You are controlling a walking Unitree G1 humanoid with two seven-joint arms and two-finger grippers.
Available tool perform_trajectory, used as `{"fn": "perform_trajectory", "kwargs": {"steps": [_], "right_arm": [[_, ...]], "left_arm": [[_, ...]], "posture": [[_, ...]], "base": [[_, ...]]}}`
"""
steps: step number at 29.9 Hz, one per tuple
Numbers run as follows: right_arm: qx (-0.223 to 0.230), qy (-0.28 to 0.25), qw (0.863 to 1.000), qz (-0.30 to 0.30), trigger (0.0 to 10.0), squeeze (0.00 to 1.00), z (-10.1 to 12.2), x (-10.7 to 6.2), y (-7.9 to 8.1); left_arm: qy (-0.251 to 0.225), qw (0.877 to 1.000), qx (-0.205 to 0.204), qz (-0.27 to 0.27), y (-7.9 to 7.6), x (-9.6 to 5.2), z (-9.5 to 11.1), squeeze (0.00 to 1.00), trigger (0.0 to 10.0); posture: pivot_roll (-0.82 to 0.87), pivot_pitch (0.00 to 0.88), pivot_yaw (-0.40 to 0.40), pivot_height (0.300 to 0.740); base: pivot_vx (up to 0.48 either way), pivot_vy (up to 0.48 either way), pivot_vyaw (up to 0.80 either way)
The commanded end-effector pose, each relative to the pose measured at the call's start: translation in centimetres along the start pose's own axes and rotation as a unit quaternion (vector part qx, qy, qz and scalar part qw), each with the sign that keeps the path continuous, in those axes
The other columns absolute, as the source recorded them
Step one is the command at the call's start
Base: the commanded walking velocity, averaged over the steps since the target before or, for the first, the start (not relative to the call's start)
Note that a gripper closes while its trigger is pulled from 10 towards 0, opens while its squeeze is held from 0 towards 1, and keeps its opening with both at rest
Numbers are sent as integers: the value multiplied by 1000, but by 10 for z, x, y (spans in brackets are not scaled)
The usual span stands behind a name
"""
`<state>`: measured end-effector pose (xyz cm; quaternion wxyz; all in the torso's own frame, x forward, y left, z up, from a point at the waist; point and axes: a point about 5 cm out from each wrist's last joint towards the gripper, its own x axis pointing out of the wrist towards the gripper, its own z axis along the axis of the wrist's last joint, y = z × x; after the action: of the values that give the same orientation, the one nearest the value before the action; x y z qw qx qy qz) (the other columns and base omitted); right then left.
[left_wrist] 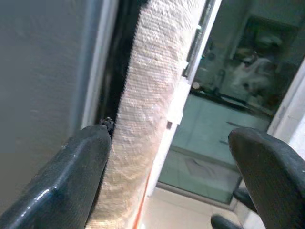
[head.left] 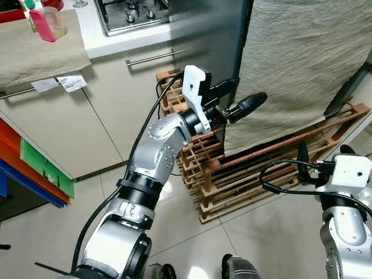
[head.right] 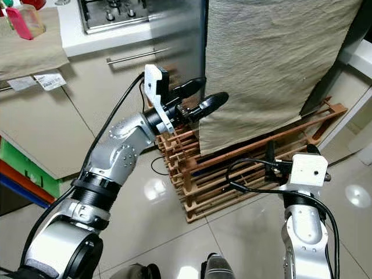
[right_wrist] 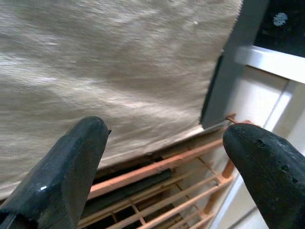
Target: Restocking fridge
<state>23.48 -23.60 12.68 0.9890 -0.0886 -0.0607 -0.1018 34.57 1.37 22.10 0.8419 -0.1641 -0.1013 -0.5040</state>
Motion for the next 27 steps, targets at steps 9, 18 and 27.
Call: {"fn": "perform_trajectory", "kwargs": {"steps": [9, 18, 27], "right_arm": [[1, 0, 1000, 12, 10000, 0, 0, 1, 3], [10, -21, 999, 22, 10000, 0, 11, 3, 10], [10, -32, 999, 30, 10000, 0, 19, 4, 11]], "left_arm": [[-24, 997, -15, 70, 11, 6, 2, 0, 10000], [-36, 999, -18, 20, -1, 13, 5, 0, 10000], [-29, 999, -18, -6, -7, 19, 4, 0, 10000]], "posture": [[-283, 124, 80, 740], [-283, 132, 77, 740], [-291, 150, 72, 740]], "base": [[0, 0, 0], [0, 0, 0], [0, 0, 0]]}}
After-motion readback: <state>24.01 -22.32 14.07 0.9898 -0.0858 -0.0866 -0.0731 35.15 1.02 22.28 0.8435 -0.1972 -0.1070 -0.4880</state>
